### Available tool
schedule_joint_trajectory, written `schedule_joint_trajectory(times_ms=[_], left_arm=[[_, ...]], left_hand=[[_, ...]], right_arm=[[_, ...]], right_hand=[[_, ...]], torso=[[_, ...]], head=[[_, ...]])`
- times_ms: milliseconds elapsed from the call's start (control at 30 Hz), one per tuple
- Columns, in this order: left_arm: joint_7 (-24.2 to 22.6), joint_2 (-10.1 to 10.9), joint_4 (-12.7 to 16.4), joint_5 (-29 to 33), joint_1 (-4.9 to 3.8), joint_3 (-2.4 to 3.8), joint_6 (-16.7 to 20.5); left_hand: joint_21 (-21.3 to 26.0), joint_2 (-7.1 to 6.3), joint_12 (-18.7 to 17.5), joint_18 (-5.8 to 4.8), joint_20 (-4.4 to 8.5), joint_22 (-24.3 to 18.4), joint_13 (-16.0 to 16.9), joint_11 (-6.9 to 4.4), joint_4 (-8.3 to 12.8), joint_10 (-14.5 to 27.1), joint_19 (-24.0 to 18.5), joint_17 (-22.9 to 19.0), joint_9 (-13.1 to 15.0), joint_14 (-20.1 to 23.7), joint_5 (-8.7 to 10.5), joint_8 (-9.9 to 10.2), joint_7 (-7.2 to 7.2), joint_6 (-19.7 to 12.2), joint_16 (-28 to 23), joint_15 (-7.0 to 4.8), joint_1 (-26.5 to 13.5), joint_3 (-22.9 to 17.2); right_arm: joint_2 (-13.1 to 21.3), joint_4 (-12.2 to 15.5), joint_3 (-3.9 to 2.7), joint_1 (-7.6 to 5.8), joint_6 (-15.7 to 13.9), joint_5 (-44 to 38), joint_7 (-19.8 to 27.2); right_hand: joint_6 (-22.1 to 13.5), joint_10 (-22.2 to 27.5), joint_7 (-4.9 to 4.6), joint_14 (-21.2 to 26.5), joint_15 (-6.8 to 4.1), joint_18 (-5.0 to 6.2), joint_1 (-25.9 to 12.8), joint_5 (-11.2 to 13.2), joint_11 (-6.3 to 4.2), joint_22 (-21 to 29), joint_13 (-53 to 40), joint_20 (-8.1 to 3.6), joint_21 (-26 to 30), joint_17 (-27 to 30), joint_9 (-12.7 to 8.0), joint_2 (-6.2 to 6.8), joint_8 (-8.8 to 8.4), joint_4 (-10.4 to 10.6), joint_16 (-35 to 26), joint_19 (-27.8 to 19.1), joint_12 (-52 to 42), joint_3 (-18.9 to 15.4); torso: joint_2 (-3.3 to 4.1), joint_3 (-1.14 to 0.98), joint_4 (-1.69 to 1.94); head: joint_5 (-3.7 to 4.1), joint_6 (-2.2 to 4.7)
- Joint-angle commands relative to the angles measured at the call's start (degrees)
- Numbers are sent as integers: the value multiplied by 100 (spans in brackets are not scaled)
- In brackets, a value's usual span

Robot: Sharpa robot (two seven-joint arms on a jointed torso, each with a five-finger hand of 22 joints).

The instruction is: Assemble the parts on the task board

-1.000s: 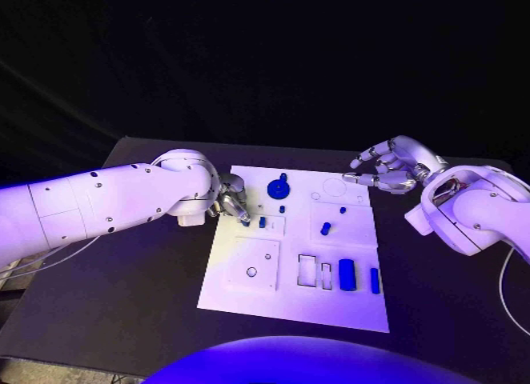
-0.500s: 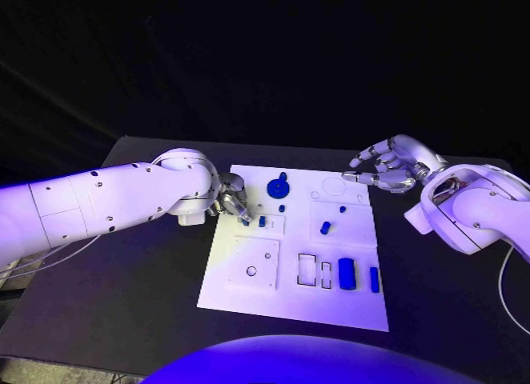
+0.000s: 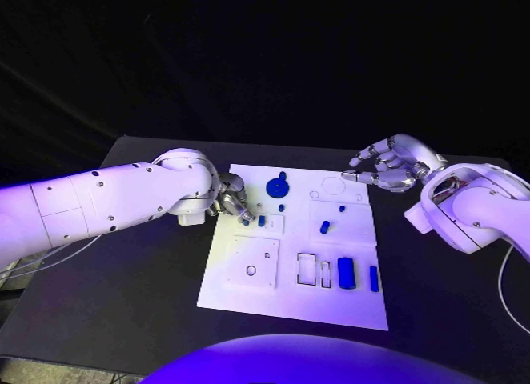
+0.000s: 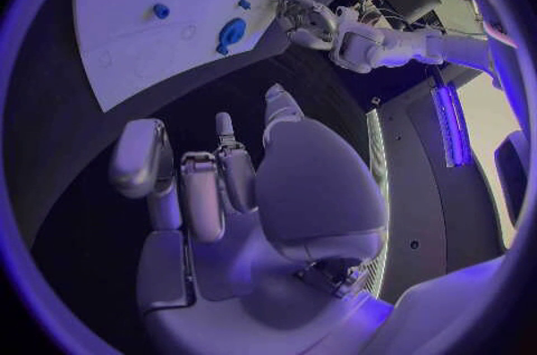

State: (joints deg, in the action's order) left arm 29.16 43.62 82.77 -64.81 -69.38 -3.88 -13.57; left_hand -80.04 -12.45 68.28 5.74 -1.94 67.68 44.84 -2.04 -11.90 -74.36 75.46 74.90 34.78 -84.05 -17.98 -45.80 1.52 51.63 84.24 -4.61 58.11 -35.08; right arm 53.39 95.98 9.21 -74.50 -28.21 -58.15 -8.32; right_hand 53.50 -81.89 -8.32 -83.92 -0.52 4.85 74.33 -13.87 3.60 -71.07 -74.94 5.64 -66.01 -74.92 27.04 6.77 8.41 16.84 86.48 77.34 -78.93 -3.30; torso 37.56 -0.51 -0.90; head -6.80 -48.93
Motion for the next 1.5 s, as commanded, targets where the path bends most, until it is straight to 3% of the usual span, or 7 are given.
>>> schedule_joint_trajectory(times_ms=[33, 600, 700, 1000, 1267, 1433, 1500], left_arm=[[-10, -12, -11, -1, 5, -2, -102], [-17, 121, 122, -10, 5, 51, 108], [-20, 142, 157, 0, 4, 81, 224], [-84, 304, 278, 213, 4, 211, 789], [-956, 336, 393, 447, 4, 260, 1663], [-2010, 165, 403, 85, 9, 184, 2182], [-2442, 72, 374, -220, 24, 145, 2390]], left_hand=[[25, -13, 24, -93, 25, 3, 9, 16, -19, 28, 25, 159, -8, -284, 16, 41, 56, 5, 22, -24, -56, 77], [32, -115, 28, -94, 20, 7, 28, 27, -418, 27, 34, 161, -16, -284, 32, 81, 68, 46, 23, -16, -186, 650], [34, -72, 23, -94, 21, 14, 31, 25, -487, 29, 41, 162, -24, -283, 311, 110, 62, 52, 23, -19, -304, 943], [52, 58, -10, -86, 27, -17, -26, 22, -499, 59, 24, 162, -21, -282, 458, 128, 60, 34, 23, -26, -476, 1189], [552, 51, -873, 79, -144, -859, -1481, 328, -342, 1312, -584, -187, -94, -116, 341, 398, 406, -784, -147, 214, 591, 1225], [1673, -93, -1336, 397, -412, -2529, -1776, 634, -279, 2250, -1902, -1486, -297, 627, 348, 563, 726, -1426, -801, 504, 1739, 1056], [2184, -129, -1872, 451, -536, -2997, -2147, 775, -166, 2741, -2416, -3263, -498, 1843, 353, 712, 848, -1599, -1885, 641, 2179, 769]], right_arm=[[2, 8, 1, 3, 42, -30, 42], [0, -5, 1, 4, 34, -27, 56], [-4, -7, 1, 4, 34, -25, 58], [8, -1, 1, 6, 28, -22, 60], [21, -13, 1, 6, -42, -22, 100], [21, -39, 1, 6, -118, -2, 148], [19, -46, 1, 6, -135, 16, 160]], right_hand=[[-11, 15, 14, -350, -15, 79, -54, -22, -15, 9, -396, -21, 25, -256, 8, -9, 32, 3, -38, 5, 15, -29], [-13, 17, 14, -348, -15, 81, -79, -22, -15, 16, -392, -22, 36, -242, 9, -8, 34, 4, -43, 2, 18, -46], [-21, 18, 13, -346, -15, 83, -126, -24, -14, 22, -390, -22, 49, -234, 10, -23, 35, 6, -47, -1, 20, -66], [-23, 18, 12, -345, -15, 83, -143, -25, -14, 23, -390, -22, 51, -230, 11, -31, 36, 7, -49, 0, 20, -71], [18, 23, 24, -338, -18, 100, -145, -28, -21, 81, -385, -23, 134, -199, 23, -72, 67, -2, -61, -39, 25, -66], [59, 121, 43, -300, -32, 150, -78, -27, -37, 251, -269, -32, 375, -41, 46, -129, 126, -15, -124, -160, 146, -44], [40, 214, 41, -286, -34, 166, -51, -25, -38, 311, -149, -34, 462, 10, 47, -136, 129, -15, -148, -204, 270, -40]], torso=[[-2, 0, 0], [-3, 2, -1], [-3, 2, 0], [2, -4, -8], [5, 4, 2], [4, 8, -5], [7, 9, -4]], head=[[0, -3], [17, 17], [23, 18], [29, 52], [65, 103], [85, 107], [99, 107]])
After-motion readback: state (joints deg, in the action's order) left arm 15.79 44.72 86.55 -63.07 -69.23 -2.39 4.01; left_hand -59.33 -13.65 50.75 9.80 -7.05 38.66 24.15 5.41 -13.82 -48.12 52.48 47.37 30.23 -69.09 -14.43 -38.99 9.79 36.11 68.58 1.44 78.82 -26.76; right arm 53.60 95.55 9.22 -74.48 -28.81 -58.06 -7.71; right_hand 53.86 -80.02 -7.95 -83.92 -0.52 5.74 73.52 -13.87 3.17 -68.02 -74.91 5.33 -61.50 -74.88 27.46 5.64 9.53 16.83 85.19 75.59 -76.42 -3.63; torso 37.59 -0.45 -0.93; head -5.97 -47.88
